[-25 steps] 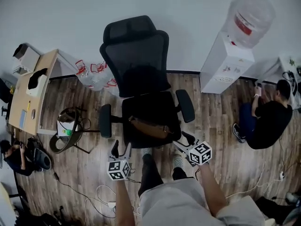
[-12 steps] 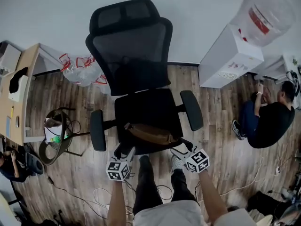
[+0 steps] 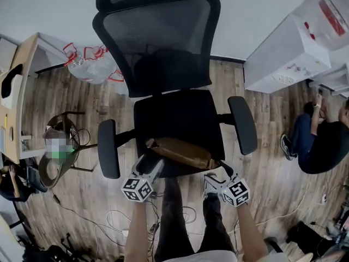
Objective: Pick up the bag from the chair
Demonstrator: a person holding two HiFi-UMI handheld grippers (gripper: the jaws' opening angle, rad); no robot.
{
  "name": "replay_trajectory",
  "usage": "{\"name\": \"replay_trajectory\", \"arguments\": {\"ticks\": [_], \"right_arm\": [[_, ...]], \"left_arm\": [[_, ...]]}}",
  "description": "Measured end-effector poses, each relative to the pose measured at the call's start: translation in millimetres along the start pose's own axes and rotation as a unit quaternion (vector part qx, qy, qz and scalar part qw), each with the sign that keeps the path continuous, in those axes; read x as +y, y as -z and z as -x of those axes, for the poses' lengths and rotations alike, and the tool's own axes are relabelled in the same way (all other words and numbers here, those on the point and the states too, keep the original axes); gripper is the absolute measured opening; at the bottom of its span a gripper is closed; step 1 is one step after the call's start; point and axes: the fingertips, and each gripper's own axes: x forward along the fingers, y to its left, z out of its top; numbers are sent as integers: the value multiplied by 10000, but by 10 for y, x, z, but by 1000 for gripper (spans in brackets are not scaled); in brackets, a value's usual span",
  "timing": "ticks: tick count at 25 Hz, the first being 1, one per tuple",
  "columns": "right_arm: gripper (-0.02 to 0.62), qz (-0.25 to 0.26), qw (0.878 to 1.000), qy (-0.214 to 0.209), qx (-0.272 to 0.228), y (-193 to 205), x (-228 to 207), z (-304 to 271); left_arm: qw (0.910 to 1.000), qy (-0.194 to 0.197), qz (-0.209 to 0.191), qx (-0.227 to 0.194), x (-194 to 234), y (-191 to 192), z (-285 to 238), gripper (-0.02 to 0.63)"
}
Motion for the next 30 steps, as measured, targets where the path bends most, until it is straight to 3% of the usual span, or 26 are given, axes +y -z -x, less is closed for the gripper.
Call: {"name": "replay_trajectory", "arguments": {"ticks": [6,9,10,12,15,17,20,24,27,30], "right_arm": [[405,77,10000,13,36,169,-100,-321],[411,119,9999,-25,74,245,-108,-459],[411,139,9998,-36,109,275,-113,-491],[411,260,9994,-70,230,331,-155,-529],[413,450,9984,-132,325,338,-227,-607],[424,486,9981,-220,318,319,-229,-670],[442,529,9974,-336,368,333,-221,-737],[468,751,9945,-533,501,371,-222,-755],[477,564,9955,-548,534,362,-282,-806],[541,346,9955,-707,522,396,-273,-891]], "left_arm": [[9964,372,688,-329,116,44,-322,331],[9923,944,685,-411,102,66,-388,331],[9917,1142,507,-313,99,104,-392,331],[9894,1384,-357,247,112,287,-412,331],[9640,1303,-1950,1257,324,617,-495,331],[9527,1276,-2395,1372,496,711,-579,331],[9527,1525,-2450,953,538,665,-730,331],[9569,1863,-2117,693,466,571,-849,331],[9506,2149,-2089,806,448,632,-831,342],[9409,2243,-2297,1074,495,838,-844,358]]}}
